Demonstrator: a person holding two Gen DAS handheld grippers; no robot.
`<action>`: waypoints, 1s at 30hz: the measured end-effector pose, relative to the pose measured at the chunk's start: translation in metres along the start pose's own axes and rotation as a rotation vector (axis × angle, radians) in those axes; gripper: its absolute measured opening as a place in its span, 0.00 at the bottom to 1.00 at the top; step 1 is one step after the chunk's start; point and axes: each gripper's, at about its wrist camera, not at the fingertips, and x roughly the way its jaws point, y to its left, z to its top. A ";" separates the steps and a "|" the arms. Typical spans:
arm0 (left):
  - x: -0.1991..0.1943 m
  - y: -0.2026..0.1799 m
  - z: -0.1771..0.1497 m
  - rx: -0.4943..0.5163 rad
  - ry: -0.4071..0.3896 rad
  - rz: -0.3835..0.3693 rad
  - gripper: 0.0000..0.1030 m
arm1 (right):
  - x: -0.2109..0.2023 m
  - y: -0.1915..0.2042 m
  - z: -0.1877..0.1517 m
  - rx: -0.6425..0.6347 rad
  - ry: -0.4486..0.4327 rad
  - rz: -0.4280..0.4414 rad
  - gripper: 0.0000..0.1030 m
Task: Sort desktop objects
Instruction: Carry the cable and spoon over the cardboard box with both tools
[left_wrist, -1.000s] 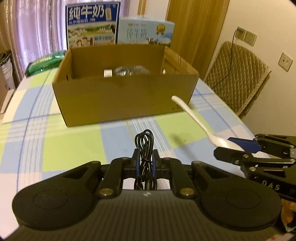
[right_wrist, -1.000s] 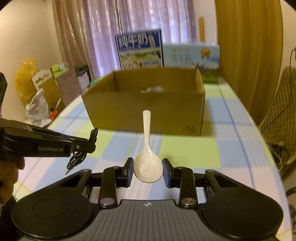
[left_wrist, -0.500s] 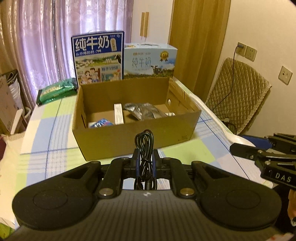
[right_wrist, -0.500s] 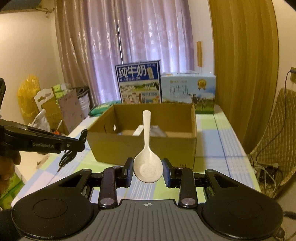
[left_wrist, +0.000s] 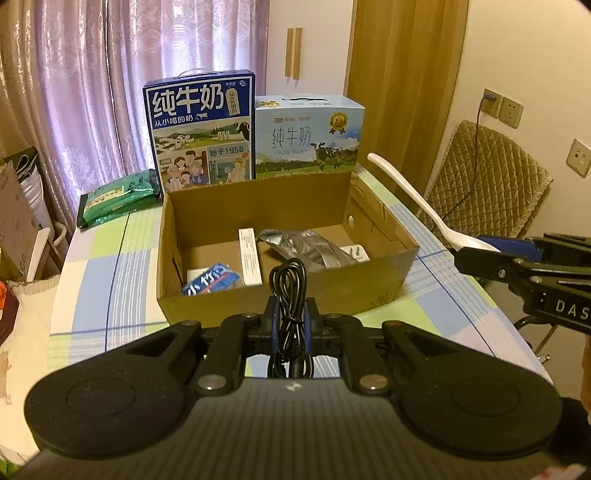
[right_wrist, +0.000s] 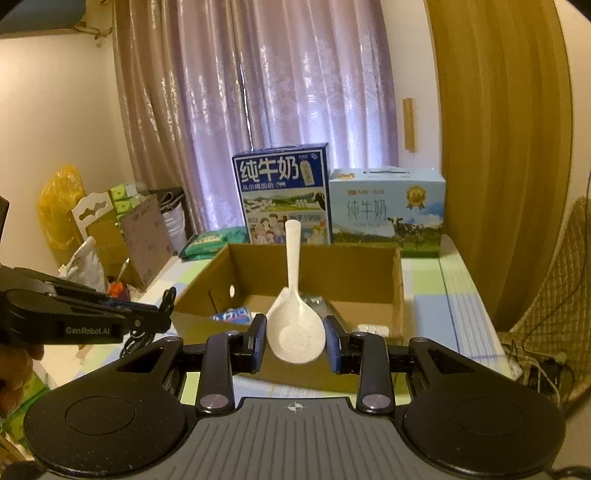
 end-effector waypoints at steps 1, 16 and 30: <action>0.003 0.001 0.002 0.002 0.000 0.001 0.09 | 0.005 -0.001 0.004 -0.001 0.000 0.002 0.29; 0.074 0.038 0.052 -0.018 0.015 0.013 0.09 | 0.088 -0.017 0.046 -0.006 0.024 0.025 0.29; 0.116 0.053 0.062 -0.003 0.039 0.024 0.09 | 0.141 -0.011 0.052 0.009 0.063 0.049 0.29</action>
